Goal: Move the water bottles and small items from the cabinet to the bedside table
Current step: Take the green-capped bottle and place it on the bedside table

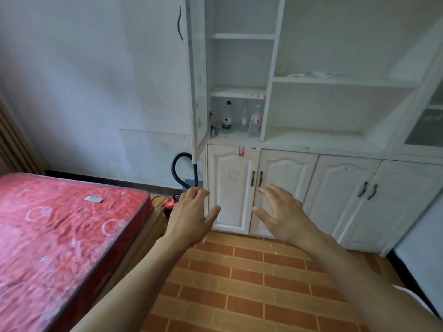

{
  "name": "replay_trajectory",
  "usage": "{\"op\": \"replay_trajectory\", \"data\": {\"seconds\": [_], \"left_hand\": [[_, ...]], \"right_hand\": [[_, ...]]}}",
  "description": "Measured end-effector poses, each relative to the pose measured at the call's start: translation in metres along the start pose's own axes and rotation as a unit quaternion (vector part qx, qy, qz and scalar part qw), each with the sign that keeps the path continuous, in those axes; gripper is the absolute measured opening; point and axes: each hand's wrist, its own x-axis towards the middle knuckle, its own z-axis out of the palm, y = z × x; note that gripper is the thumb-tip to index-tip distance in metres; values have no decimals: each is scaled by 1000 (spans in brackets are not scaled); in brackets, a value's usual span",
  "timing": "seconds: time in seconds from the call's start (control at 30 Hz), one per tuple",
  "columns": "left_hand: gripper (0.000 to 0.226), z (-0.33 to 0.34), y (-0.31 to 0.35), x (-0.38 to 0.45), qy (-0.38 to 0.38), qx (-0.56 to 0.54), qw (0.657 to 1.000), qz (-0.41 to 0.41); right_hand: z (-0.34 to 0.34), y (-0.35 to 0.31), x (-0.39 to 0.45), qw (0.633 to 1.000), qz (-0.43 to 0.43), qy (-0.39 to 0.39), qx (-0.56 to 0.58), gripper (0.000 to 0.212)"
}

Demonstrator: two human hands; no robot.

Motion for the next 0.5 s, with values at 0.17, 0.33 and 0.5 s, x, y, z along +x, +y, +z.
{"op": "replay_trajectory", "data": {"seconds": [0.17,0.33,0.5], "left_hand": [[53,35,5,54,-13,0,1000,5],[54,70,13,137,-20,19,1000,12],[54,104,28,219,-22,26,999,-2]], "right_hand": [[7,35,52,1000,10,4,18,62],[6,81,121,999,16,18,42,63],[-2,132,192,998,15,24,62,60]]}}
